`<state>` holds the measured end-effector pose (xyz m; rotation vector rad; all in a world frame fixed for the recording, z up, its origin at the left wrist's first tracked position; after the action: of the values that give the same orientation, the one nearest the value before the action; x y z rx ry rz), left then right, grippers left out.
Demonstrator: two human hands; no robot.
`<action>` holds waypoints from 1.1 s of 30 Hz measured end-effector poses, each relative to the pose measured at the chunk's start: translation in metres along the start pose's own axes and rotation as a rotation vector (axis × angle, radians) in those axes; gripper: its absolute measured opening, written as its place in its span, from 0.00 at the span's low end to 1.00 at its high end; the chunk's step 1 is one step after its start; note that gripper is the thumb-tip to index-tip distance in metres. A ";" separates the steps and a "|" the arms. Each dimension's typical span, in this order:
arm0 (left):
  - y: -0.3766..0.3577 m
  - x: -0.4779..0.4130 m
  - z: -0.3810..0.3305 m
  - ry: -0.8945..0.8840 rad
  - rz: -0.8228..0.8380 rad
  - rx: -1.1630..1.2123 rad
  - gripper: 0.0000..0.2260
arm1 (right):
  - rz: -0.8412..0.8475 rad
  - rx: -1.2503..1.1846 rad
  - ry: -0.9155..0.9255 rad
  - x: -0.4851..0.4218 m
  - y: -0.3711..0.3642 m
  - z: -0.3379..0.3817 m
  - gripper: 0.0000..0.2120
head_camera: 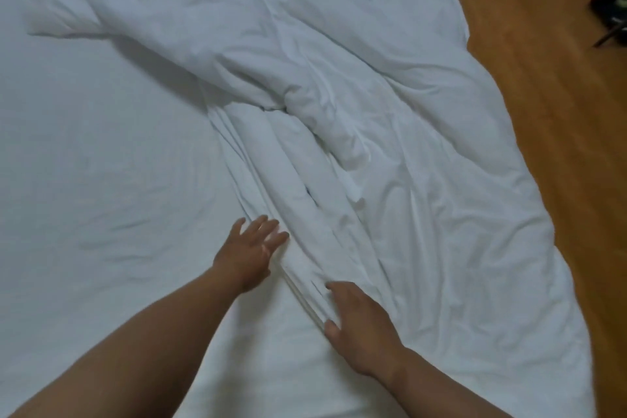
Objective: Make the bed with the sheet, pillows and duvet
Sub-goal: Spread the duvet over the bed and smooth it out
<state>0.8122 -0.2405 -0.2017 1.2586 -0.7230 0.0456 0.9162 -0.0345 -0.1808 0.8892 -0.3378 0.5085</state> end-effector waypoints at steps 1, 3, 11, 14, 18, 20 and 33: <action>-0.004 -0.013 0.018 -0.037 -0.014 -0.021 0.34 | -0.014 0.003 -0.011 -0.024 -0.012 0.014 0.31; -0.009 -0.042 0.048 -0.086 -0.057 -0.062 0.33 | -0.041 0.047 -0.059 -0.069 -0.033 0.035 0.37; -0.014 -0.122 0.087 -0.276 -0.286 -0.080 0.22 | -0.396 0.209 -0.247 -0.140 -0.054 0.022 0.12; -0.015 -0.119 0.083 -0.270 -0.335 -0.002 0.18 | -0.412 0.145 -0.263 -0.143 -0.045 0.019 0.03; -0.027 -0.070 0.105 -0.298 -0.233 -0.124 0.18 | -0.273 0.161 -0.187 -0.119 -0.075 0.044 0.09; -0.047 -0.024 0.113 -0.279 -0.180 -0.105 0.18 | -0.194 0.183 -0.147 -0.097 -0.103 0.060 0.20; -0.169 0.214 0.032 -0.431 -0.165 0.095 0.08 | -0.198 0.352 -0.164 0.068 -0.189 0.098 0.09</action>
<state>1.0339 -0.4000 -0.2302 1.4331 -0.9914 -0.3395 1.0696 -0.1939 -0.2127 1.2963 -0.3101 0.3157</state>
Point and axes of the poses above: each hand's wrist, its own x-axis away from the middle knuckle, its own y-axis out of the back of the hand, z = x × y, the point moved 6 cm from there along -x, towards the middle knuckle, and after that the axes turned 1 degree about z, right-handed, at the moved point
